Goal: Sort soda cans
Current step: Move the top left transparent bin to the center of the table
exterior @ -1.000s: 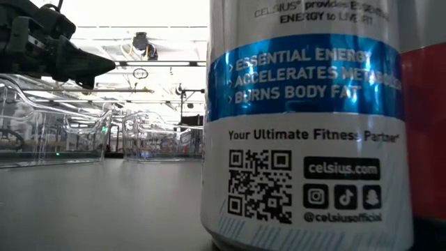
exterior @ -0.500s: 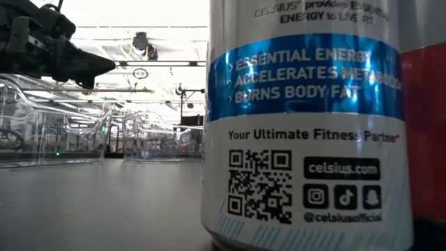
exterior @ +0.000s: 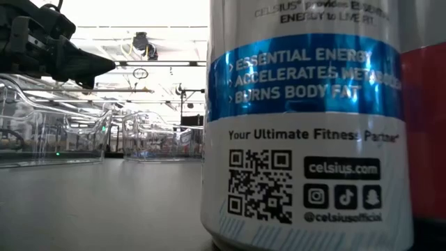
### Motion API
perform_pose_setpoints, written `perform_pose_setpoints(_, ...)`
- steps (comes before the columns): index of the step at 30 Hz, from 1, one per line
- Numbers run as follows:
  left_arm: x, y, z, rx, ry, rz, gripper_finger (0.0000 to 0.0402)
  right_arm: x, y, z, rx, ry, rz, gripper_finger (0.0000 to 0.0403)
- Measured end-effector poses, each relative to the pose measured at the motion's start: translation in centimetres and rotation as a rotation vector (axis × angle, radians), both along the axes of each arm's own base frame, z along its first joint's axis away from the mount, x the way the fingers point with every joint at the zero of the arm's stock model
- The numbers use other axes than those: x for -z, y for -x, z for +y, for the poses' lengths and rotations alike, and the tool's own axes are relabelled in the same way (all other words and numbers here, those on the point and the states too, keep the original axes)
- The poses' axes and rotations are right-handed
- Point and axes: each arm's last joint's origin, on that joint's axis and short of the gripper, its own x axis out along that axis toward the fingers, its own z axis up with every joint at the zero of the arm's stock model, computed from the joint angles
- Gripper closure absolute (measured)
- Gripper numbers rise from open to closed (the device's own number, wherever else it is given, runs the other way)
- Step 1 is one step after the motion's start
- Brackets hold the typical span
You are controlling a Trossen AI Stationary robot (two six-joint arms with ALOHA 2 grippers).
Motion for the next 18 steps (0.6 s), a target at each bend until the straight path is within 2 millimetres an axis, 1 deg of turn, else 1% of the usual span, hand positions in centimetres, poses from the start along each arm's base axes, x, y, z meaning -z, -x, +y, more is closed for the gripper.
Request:
perform_pose_setpoints(4, 0.0, 0.0, 0.0, 0.000, 0.000, 0.000, 0.0349, -2.0, 1.1, 0.7, -0.068, 0.023, -0.053, 0.0318)
perform_pose_setpoints(9, 0.0, 0.0, 0.0, 0.000, 0.000, 0.000, 0.0349, -3.8, 2.4, 2.0, -0.120, 0.101, -0.087, 0.0318)
perform_pose_setpoints(12, 0.0, 0.0, 0.0, 0.000, 0.000, 0.000, 0.0349, -4.3, 3.0, 3.0, -0.140, 0.131, -0.080, 0.0319)
perform_pose_setpoints(16, 0.0, 0.0, 0.0, 0.000, 0.001, -0.001, 0.0349, -4.5, 3.5, 4.8, -0.165, 0.138, -0.070, 0.0319)
perform_pose_setpoints(18, 0.0, 0.0, 0.0, -0.001, 0.043, -0.002, 0.0349, -4.4, 3.9, 5.7, -0.176, 0.151, -0.049, 0.0319)
